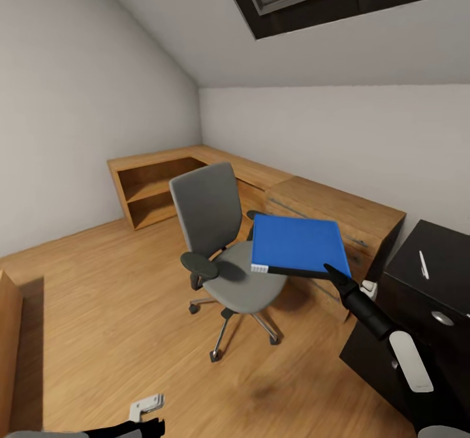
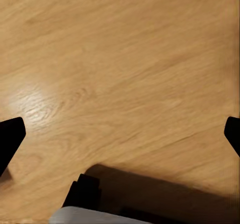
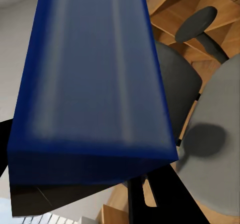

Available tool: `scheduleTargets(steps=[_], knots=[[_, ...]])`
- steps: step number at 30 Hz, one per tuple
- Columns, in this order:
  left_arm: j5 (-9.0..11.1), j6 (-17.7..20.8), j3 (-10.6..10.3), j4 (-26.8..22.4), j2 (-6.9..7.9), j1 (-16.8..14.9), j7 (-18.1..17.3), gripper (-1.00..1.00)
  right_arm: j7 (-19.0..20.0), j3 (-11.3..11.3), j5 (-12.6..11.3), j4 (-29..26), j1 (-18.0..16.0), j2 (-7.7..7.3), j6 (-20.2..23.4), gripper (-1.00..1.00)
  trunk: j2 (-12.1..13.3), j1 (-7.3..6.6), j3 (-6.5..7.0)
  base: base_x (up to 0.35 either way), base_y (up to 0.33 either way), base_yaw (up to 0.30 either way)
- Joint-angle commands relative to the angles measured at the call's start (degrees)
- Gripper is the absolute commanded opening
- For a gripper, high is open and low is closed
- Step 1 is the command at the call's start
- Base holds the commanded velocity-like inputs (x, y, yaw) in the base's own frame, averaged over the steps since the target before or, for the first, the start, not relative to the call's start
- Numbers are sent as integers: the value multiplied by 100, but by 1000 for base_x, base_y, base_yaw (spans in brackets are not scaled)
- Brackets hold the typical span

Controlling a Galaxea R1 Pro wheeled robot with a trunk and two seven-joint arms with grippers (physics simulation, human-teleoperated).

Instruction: In the bedroom, organize the workspace by keeping the computer under the desk, ensuring the monitor is on the desk, placing the keyboard on the desk next to the monitor, placing the mouse on the desk next to the keyboard, moving the folder from the swivel chair onto the desk next to the mouse, stacking the notebook on top of the folder with the pen on top of the notebook, and positioning the swivel chair next to the desk.

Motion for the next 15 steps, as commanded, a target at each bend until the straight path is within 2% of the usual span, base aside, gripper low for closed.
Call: scheduleTargets(steps=[1,8,15], knots=[[39,9,-43,20,-7,7,-25,100,-4,-9,-42,1,-4,1,51,-100,39,-23,22,0,0,-2],[39,83,-44,166,-38,66,-174,100,-5,-3,-55,6,-4,1,45,-100,319,-176,185,0,0,0],[39,-1018,-44,190,-44,159,-191,100,15,8,-71,15,-4,32,42,-100,600,-330,314,0,0,0]])
